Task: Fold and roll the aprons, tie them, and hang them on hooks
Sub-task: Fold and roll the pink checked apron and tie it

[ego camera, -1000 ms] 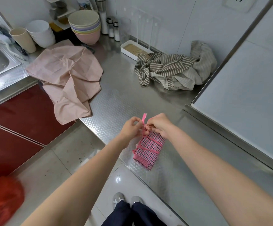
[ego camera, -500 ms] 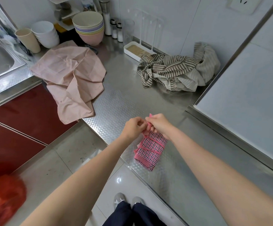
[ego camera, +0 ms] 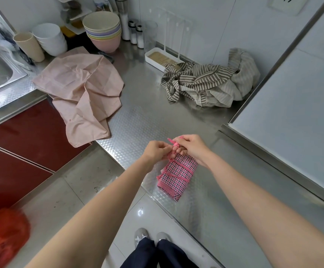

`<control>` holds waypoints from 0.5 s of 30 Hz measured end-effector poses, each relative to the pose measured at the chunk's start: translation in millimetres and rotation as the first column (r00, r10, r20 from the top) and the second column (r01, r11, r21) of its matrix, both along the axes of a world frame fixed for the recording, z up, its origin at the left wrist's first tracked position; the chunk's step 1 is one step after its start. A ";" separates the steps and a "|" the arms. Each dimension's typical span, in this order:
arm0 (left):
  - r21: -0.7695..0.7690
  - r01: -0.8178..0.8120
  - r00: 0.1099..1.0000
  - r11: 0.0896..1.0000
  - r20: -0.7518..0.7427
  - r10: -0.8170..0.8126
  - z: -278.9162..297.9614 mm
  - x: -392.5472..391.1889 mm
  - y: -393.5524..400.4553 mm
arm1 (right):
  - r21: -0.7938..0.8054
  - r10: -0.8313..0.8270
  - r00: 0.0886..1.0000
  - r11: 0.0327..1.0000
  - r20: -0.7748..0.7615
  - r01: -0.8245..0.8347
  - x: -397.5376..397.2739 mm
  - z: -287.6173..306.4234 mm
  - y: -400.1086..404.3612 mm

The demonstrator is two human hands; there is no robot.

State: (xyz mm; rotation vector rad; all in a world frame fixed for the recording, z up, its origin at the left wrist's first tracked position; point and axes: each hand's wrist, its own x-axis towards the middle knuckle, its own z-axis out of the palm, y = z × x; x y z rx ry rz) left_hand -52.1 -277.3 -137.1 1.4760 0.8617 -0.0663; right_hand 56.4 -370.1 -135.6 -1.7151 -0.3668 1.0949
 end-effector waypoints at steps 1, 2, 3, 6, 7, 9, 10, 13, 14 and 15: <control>0.000 0.000 1.000 1.000 -0.016 0.000 -0.4 -0.2 0.1 | 0.025 0.000 0.999 1.000 -0.045 0.001 -0.1 1.2 -0.3; -0.006 0.000 1.000 1.000 -0.032 -0.001 -1.1 -0.1 -0.1 | 0.030 0.017 0.998 0.999 -0.068 -0.015 0.6 2.5 -1.1; -0.020 -0.001 0.999 1.000 -0.045 0.000 -1.4 -0.2 -1.0 | 0.017 0.048 0.997 0.999 -0.061 -0.047 2.4 2.7 -1.9; -0.047 0.004 0.998 0.999 -0.061 -0.006 0.3 -1.8 -2.8 | -0.134 0.214 0.962 0.972 0.169 -0.192 6.3 8.4 -2.8; -0.048 0.011 0.998 0.999 -0.055 -0.014 0.8 -1.7 -3.3 | -0.216 0.281 0.911 0.951 0.301 -0.222 7.3 10.1 -1.7; -0.069 0.025 0.999 0.997 -0.036 -0.027 1.9 -1.1 -4.7 | -0.346 0.389 0.758 0.910 0.524 -0.228 6.2 13.6 2.3; -0.080 0.027 0.999 0.996 -0.036 -0.030 1.6 -0.5 -5.2 | -0.401 0.444 0.655 0.887 0.611 -0.227 4.4 14.8 4.9; -0.183 -0.056 0.997 0.982 -0.054 0.047 1.9 2.3 -4.7 | -0.481 0.518 0.427 0.854 0.741 -0.201 -4.6 18.0 10.5; -0.256 -0.112 0.993 0.960 -0.066 0.098 2.8 2.9 -3.5 | -0.460 0.497 0.409 0.867 0.765 -0.194 -7.7 20.5 10.6; -0.320 -0.156 0.987 0.935 -0.083 0.136 4.2 3.0 -1.8 | -0.435 0.477 0.400 0.879 0.783 -0.196 -9.1 21.2 10.5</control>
